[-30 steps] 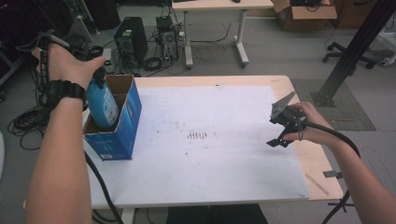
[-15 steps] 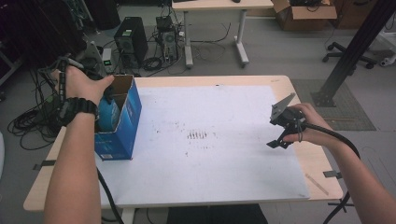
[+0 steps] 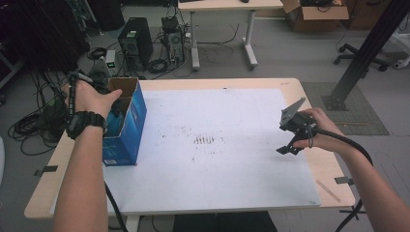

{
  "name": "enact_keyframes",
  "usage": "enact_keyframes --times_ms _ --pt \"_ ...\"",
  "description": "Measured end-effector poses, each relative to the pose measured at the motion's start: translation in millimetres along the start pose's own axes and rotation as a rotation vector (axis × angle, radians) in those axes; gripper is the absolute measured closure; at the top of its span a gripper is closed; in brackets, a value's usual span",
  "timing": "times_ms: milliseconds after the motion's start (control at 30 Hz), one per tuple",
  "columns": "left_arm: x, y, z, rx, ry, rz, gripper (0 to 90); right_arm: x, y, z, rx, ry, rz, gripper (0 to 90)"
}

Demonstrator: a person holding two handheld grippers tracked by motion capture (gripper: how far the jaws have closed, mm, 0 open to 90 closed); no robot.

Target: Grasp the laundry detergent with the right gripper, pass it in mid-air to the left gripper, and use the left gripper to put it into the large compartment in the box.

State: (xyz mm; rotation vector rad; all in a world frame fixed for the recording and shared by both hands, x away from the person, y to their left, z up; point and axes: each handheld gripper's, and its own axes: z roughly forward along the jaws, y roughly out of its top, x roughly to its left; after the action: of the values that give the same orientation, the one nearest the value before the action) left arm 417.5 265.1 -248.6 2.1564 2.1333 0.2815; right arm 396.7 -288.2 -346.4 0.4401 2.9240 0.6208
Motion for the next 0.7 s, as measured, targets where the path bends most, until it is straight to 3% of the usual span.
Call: enact_keyframes --times_ms 700 --pt "-1.1 -2.2 20.5 0.029 -0.002 0.007 38.0 0.1 -0.2 3.6 0.008 0.005 -0.002 8.3"
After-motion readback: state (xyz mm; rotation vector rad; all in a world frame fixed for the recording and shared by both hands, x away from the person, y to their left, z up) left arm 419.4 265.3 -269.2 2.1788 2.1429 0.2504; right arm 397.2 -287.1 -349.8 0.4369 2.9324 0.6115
